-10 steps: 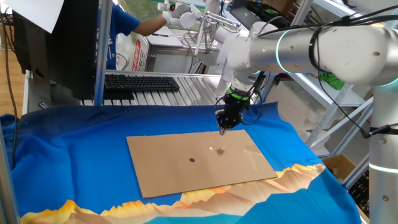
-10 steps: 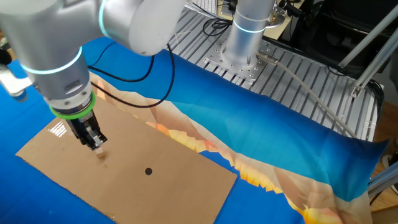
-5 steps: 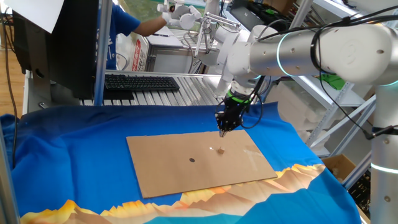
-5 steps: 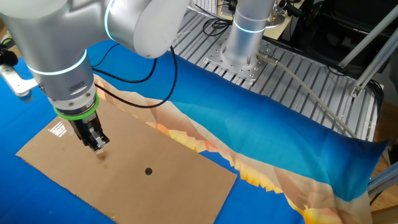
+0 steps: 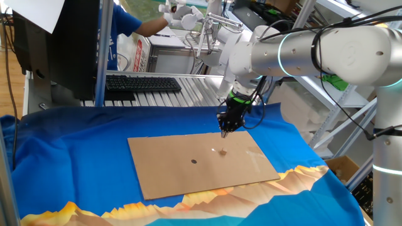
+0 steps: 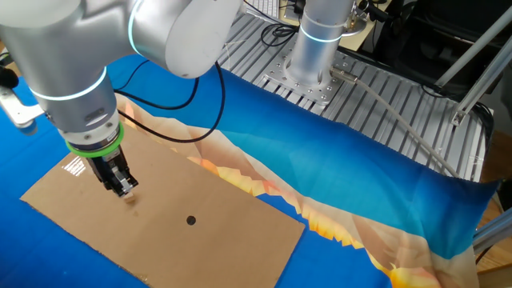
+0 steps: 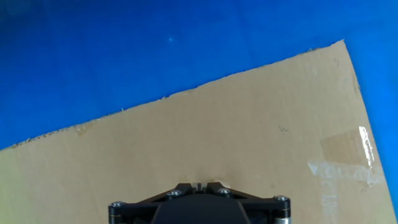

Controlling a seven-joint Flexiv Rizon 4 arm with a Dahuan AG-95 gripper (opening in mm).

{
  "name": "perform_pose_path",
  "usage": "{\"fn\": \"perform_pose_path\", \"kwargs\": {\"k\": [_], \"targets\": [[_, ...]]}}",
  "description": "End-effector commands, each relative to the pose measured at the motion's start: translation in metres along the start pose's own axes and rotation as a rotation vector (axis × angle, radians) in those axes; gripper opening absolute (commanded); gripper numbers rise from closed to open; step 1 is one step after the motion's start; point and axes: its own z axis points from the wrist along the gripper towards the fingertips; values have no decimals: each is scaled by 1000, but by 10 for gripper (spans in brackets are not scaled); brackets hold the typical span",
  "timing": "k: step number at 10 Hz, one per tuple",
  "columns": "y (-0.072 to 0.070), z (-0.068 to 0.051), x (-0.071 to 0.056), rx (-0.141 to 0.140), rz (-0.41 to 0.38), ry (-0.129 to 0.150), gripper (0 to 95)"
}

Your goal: Hold a small block with the gripper and sweep it from left to right on the table

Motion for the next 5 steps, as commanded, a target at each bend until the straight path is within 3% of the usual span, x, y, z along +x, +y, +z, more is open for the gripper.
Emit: {"fn": "perform_pose_path", "kwargs": {"k": [1, 5], "targets": [[1, 3, -1, 2, 1, -2, 0], [2, 7, -2, 0, 9, -1, 0]]}}
